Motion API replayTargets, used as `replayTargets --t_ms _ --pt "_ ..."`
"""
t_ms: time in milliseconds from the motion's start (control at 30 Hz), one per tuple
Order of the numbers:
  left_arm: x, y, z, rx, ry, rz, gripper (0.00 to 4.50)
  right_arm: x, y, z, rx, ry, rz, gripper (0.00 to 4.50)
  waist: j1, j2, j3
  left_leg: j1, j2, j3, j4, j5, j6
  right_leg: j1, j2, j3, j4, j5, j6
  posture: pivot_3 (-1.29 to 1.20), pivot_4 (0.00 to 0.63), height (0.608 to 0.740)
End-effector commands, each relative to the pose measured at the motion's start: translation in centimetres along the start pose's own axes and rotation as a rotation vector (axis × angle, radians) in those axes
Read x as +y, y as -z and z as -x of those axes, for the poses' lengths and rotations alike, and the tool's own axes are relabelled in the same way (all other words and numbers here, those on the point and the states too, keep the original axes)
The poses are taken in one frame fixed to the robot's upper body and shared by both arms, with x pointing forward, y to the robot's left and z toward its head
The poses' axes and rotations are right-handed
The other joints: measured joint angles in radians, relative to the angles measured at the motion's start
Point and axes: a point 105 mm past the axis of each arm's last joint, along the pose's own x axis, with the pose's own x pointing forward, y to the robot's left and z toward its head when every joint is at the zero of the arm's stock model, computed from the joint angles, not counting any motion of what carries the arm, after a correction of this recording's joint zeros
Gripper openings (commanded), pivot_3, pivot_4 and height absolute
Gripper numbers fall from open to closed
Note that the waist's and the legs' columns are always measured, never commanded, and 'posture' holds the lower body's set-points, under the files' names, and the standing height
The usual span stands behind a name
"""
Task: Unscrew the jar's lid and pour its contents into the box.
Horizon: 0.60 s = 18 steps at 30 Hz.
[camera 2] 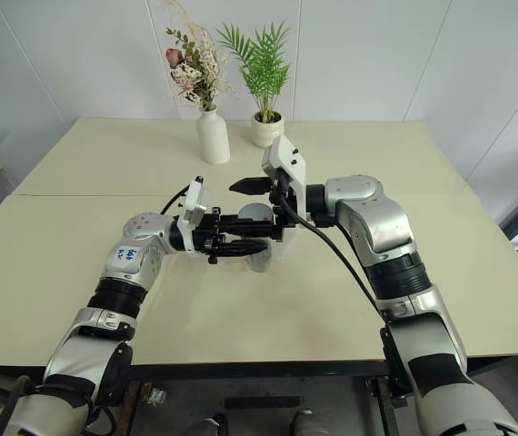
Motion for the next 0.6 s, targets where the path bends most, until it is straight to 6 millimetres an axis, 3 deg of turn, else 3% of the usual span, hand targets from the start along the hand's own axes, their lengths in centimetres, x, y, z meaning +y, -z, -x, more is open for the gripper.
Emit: replayTargets --t_ms 33,600 --pt "-0.2 -1.1 -0.3 -0.006 0.031 -0.056 2.16 -0.8 -0.7 0.8 0.001 0.041 0.046 4.50 0.000 0.000 0.000 0.000 0.000 0.000 0.000 0.000 0.000 0.000 0.000 0.000 0.000 0.000 0.000 0.00 0.150 0.740" --pt "-0.1 -1.2 0.9 0.001 0.000 -0.060 2.16 -1.2 0.4 4.1 0.068 0.103 0.032 4.50 0.000 0.000 0.000 0.000 0.000 0.000 0.000 0.000 0.000 0.000 0.000 0.000 0.000 0.000 0.000 0.00 0.150 0.740"
